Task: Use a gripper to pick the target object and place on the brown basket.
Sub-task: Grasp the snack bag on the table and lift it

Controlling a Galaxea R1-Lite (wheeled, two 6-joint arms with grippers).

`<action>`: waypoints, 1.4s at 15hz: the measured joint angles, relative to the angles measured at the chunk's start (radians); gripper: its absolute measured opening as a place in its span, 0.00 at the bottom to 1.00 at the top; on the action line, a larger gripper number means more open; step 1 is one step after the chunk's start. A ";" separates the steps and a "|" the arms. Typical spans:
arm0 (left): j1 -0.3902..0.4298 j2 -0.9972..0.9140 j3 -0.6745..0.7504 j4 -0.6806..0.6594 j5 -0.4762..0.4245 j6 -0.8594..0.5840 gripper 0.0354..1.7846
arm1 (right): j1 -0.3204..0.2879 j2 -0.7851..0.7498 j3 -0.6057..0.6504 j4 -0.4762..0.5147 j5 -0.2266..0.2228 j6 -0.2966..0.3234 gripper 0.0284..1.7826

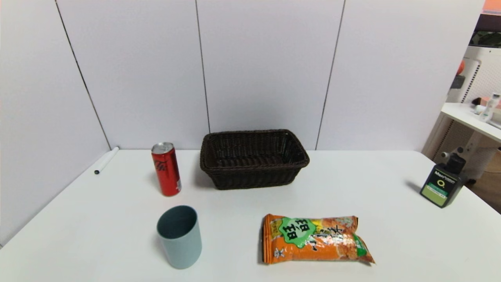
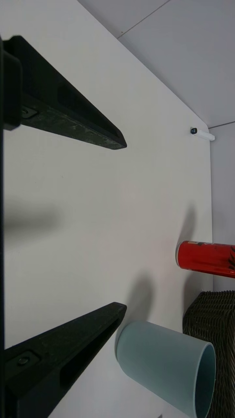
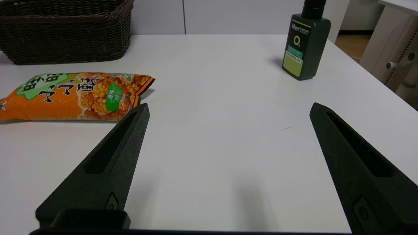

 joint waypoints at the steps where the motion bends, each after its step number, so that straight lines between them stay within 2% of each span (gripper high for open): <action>1: 0.000 0.000 0.000 0.000 0.000 0.000 0.94 | 0.000 0.000 0.000 0.000 0.000 0.000 0.95; 3: 0.000 0.000 0.000 0.000 0.000 0.000 0.94 | 0.000 0.005 -0.003 0.000 0.001 -0.006 0.95; 5: 0.000 0.000 0.000 0.000 0.000 0.000 0.94 | 0.000 0.046 -0.057 -0.003 0.013 -0.024 0.95; 7: 0.000 0.000 0.000 0.000 0.000 0.000 0.94 | 0.005 0.130 -0.142 0.001 0.053 -0.079 0.95; 9: 0.000 0.000 0.000 0.000 0.000 0.000 0.94 | 0.016 0.251 -0.242 0.003 0.137 -0.141 0.95; 11: 0.000 0.000 0.000 0.000 0.000 0.000 0.94 | 0.035 0.388 -0.326 0.005 0.277 -0.232 0.95; 13: 0.000 0.000 0.000 0.000 0.000 0.000 0.94 | 0.060 0.536 -0.391 0.007 0.408 -0.351 0.95; 16: 0.000 0.000 0.000 -0.001 0.000 0.000 0.94 | 0.108 0.775 -0.484 0.037 0.547 -0.525 0.95; 18: 0.000 0.000 0.000 -0.001 0.000 0.000 0.94 | 0.144 0.941 -0.591 0.090 0.595 -0.605 0.95; 21: 0.000 0.000 0.000 -0.001 0.000 0.000 0.94 | 0.196 1.177 -0.773 0.181 0.616 -0.710 0.95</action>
